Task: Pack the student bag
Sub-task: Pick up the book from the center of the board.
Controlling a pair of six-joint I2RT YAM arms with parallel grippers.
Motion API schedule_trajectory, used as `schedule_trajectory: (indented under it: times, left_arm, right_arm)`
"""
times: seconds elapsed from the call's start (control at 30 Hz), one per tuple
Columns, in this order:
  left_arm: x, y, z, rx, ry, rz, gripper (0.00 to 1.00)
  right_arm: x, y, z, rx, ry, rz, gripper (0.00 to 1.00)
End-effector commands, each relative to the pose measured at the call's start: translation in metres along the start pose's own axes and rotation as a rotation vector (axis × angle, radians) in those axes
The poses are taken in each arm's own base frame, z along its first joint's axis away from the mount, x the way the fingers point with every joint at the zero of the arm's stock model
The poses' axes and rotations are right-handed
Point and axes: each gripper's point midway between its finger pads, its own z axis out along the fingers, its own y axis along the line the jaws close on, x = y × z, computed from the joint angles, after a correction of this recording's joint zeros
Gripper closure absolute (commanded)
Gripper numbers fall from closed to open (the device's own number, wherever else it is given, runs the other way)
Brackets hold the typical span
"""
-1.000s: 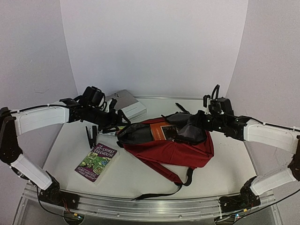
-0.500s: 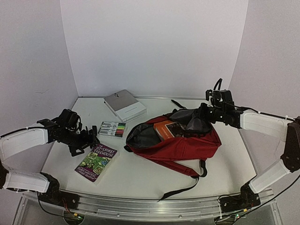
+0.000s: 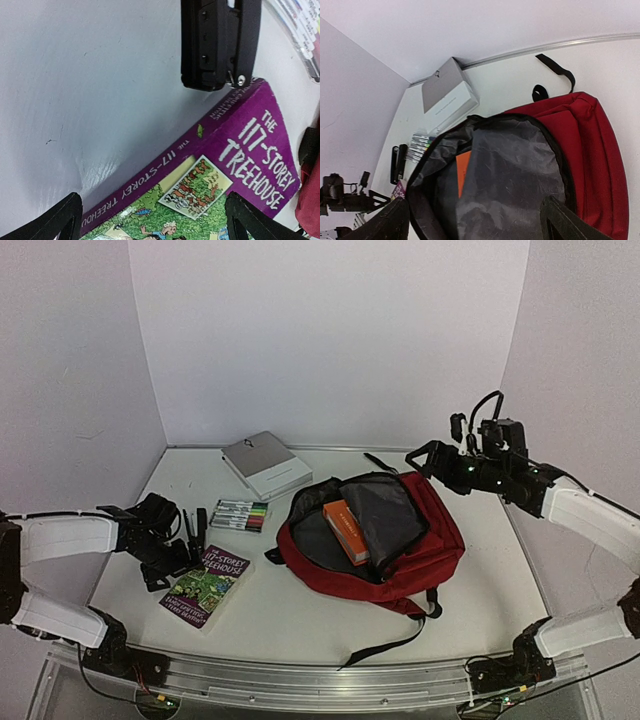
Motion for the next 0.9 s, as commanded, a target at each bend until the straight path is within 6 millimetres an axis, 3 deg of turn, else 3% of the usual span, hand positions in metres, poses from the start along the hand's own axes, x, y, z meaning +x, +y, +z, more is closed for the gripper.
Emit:
schedule_trajectory:
  times: [0.0,0.13,0.23,0.57,0.77,0.87]
  left_arm:
    - [-0.004,-0.01,0.008,0.024,0.015,0.037,0.03]
    - [0.007,-0.037,0.012,0.17,0.072,0.079,0.09]
    - [0.022,-0.06,0.01,0.267,0.115,0.125,0.11]
    - [0.087,-0.113,0.005,0.35,0.235,0.266,0.13]
    - [0.077,-0.092,0.003,0.246,0.164,0.212,0.1]
    - [0.076,-0.091,0.004,0.257,0.154,0.183,0.1]
  right_arm:
    - [0.017,0.034,-0.015,-0.085,0.04,0.014,0.1]
    - [0.038,0.058,-0.016,-0.108,0.076,0.028,0.1]
    - [0.066,0.074,-0.01,-0.122,0.133,0.045,0.1]
    - [0.157,0.115,0.008,-0.189,0.301,0.115,0.13]
    - [0.219,0.151,0.025,-0.234,0.421,0.106,0.29]
    - [0.252,0.17,0.037,-0.264,0.486,0.096,0.33]
